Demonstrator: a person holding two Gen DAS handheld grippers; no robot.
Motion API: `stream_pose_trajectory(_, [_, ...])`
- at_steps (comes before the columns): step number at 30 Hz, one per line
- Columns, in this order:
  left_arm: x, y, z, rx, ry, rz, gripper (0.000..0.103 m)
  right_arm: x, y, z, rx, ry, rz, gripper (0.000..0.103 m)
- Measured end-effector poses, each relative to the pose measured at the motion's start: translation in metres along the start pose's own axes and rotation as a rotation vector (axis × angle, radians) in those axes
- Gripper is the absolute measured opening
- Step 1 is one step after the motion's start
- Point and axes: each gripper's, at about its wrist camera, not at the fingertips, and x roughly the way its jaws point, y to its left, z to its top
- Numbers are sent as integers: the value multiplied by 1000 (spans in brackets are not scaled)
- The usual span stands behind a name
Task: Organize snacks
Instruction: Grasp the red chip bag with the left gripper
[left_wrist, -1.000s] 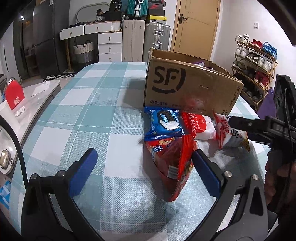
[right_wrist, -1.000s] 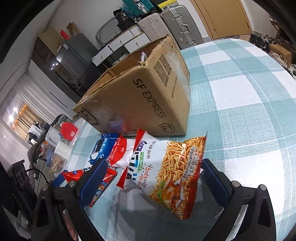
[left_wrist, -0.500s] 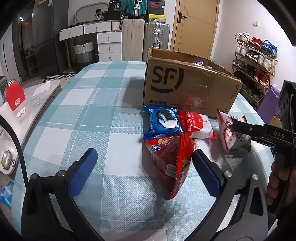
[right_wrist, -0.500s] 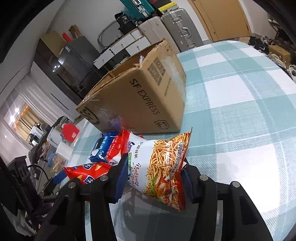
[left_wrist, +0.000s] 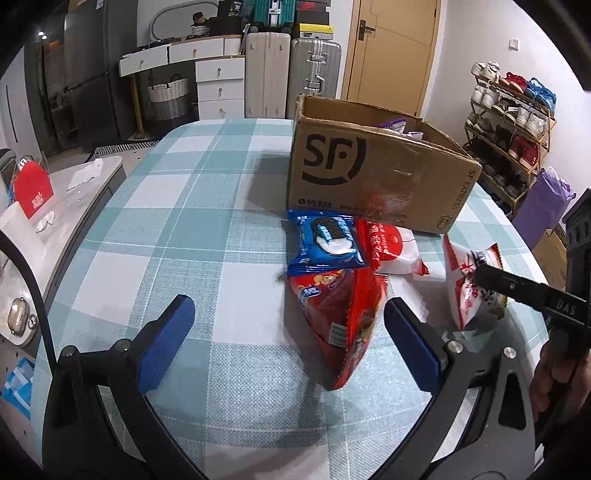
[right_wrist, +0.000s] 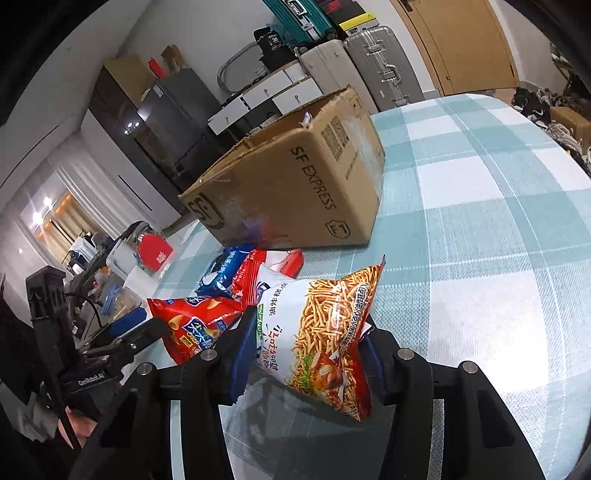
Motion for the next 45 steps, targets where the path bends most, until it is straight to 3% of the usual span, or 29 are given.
stream_pose_trajectory(15, [22, -39, 1, 87, 67, -10, 102, -1, -10, -4, 40, 6, 34, 51])
stream_pose_trajectory(18, [30, -37, 3, 56, 89, -18, 102, -1, -10, -4, 44, 5, 40, 51])
stream_pose_trajectory(22, [45, -22, 7, -63, 156, -102, 101, -2, -13, -4, 57, 0, 44, 51])
stream_pose_trajectory(27, [53, -13, 7, -103, 178, -114, 74, 1, -11, -4, 49, 11, 52, 51])
stream_pose_trajectory(29, [49, -8, 6, -128, 160, -172, 51, 1, -12, -4, 52, 10, 54, 51])
stream_pose_trajectory(34, [46, -4, 8, -131, 158, -198, 43, 1, -12, -4, 55, 11, 56, 51])
stream_pose_trajectory(45, [11, 5, -7, -135, 131, -180, 41, -2, -13, -4, 62, -10, 50, 51])
